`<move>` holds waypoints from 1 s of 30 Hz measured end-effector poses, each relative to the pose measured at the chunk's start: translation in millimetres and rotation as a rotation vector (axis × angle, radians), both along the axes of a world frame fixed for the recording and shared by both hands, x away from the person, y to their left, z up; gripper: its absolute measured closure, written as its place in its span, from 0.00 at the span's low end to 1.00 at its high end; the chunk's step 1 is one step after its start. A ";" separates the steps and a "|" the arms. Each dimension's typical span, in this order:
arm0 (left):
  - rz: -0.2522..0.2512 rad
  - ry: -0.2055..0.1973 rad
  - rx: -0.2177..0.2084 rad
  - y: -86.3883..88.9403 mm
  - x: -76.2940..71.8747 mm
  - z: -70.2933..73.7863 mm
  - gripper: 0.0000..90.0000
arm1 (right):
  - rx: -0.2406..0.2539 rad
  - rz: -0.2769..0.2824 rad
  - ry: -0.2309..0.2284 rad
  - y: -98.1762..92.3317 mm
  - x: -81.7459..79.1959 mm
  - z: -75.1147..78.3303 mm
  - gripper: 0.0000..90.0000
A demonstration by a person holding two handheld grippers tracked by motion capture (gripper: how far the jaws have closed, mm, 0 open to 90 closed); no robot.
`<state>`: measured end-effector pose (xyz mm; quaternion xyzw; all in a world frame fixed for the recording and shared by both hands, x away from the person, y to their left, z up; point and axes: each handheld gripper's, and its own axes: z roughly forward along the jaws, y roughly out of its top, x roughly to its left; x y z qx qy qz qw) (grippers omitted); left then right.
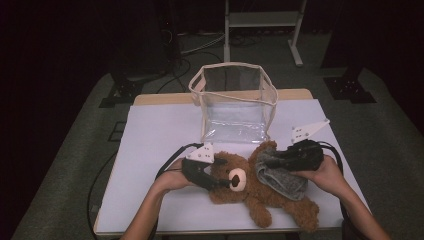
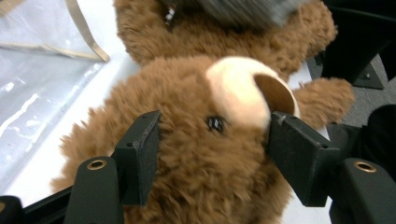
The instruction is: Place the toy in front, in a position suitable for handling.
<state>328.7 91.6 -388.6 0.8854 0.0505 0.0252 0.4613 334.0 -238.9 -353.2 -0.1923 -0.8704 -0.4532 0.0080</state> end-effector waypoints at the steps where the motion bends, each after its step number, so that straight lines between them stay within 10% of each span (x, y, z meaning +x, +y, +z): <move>1: -0.002 -0.001 0.003 1.1 -1.5 -0.3 0.39 | 0.001 -0.030 -0.007 -4.9 2.2 0.5 0.85; 9: 0.063 -0.003 -0.025 4.9 2.4 10.0 0.19 | 0.040 -0.020 0.003 -1.3 -13.0 -20.3 0.85; 19: 0.009 -0.014 0.040 -1.0 -2.0 3.3 0.28 | 0.066 -0.102 -0.038 -30.6 -10.4 -2.5 0.85; 30: 0.059 0.026 0.014 7.1 4.3 8.9 0.12 | 0.079 -0.050 -0.017 -20.8 -29.9 -26.2 0.85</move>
